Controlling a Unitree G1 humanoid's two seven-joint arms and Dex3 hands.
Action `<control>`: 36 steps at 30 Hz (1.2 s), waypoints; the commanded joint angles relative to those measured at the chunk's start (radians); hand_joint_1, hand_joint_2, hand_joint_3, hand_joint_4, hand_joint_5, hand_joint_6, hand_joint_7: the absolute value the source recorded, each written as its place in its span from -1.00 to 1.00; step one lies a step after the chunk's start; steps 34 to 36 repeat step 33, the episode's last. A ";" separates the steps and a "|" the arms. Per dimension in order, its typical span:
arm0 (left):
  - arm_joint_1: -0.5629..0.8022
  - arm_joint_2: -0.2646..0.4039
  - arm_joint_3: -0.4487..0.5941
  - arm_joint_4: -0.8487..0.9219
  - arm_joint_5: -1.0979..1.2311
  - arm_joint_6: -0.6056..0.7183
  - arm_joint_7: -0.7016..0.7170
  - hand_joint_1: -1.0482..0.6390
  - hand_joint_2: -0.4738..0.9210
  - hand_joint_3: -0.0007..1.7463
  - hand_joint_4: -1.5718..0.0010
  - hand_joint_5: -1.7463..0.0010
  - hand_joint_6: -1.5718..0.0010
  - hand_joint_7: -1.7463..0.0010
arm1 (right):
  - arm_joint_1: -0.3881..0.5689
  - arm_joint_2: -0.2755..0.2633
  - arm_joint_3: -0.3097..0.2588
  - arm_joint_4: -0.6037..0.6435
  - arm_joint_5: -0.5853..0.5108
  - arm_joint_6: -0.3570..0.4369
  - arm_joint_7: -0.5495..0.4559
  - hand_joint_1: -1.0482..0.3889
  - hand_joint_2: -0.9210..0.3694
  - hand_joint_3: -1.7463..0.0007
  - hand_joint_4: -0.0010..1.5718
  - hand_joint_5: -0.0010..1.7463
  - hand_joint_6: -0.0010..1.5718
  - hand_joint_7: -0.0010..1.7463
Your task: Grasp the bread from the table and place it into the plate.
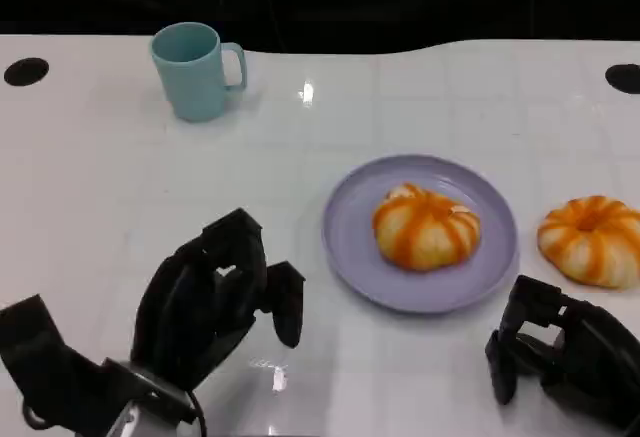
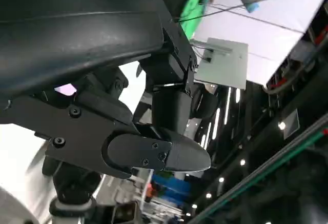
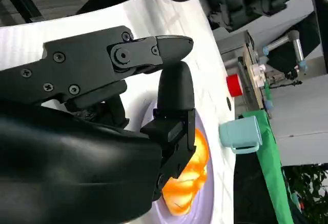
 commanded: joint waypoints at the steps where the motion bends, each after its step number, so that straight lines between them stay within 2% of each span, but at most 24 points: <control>1: 0.068 0.011 0.034 -0.049 -0.049 0.091 -0.025 -0.71 1.00 -0.79 -0.37 -1.00 -0.11 -0.84 | 0.010 -0.011 -0.010 0.008 0.004 -0.012 0.007 -0.33 -1.00 0.77 -0.08 1.00 -0.21 0.84; 5: 0.108 -0.002 0.057 -0.060 -0.051 0.111 -0.030 -0.69 1.00 -0.78 -0.39 -1.00 -0.13 -0.83 | 0.018 -0.008 -0.008 -0.010 0.007 0.002 0.005 -0.34 -1.00 0.78 -0.08 1.00 -0.19 0.83; 9: 0.144 -0.017 0.080 -0.049 -0.048 0.105 -0.050 -0.69 1.00 -0.75 -0.40 -1.00 -0.09 -0.95 | 0.025 -0.013 -0.007 -0.023 0.005 0.013 0.004 -0.36 -1.00 0.79 -0.07 1.00 -0.18 0.81; 13: 0.173 -0.028 0.097 -0.052 -0.042 0.118 -0.039 -0.68 1.00 -0.79 -0.42 -1.00 -0.11 -0.88 | 0.031 -0.018 -0.004 -0.032 -0.002 0.013 -0.003 -0.37 -1.00 0.80 -0.08 1.00 -0.18 0.80; 23: 0.151 -0.013 0.105 -0.041 -0.020 0.156 -0.049 -0.68 1.00 -0.83 -0.41 -1.00 -0.12 -0.84 | 0.044 -0.029 0.003 -0.058 -0.010 0.029 -0.024 -0.37 -1.00 0.79 -0.08 1.00 -0.18 0.78; 29: 0.138 -0.021 0.103 -0.022 0.003 0.120 -0.060 -0.69 1.00 -0.80 -0.38 -1.00 -0.13 -0.85 | 0.028 -0.033 -0.012 -0.022 0.010 0.019 0.007 -0.32 -1.00 0.79 -0.08 1.00 -0.18 0.79; 36: 0.138 -0.015 0.107 -0.021 -0.003 0.149 -0.059 -0.70 0.99 -0.80 -0.39 -1.00 -0.13 -0.85 | 0.027 -0.028 -0.012 -0.014 0.002 0.013 -0.005 -0.36 -1.00 0.79 -0.06 1.00 -0.17 0.82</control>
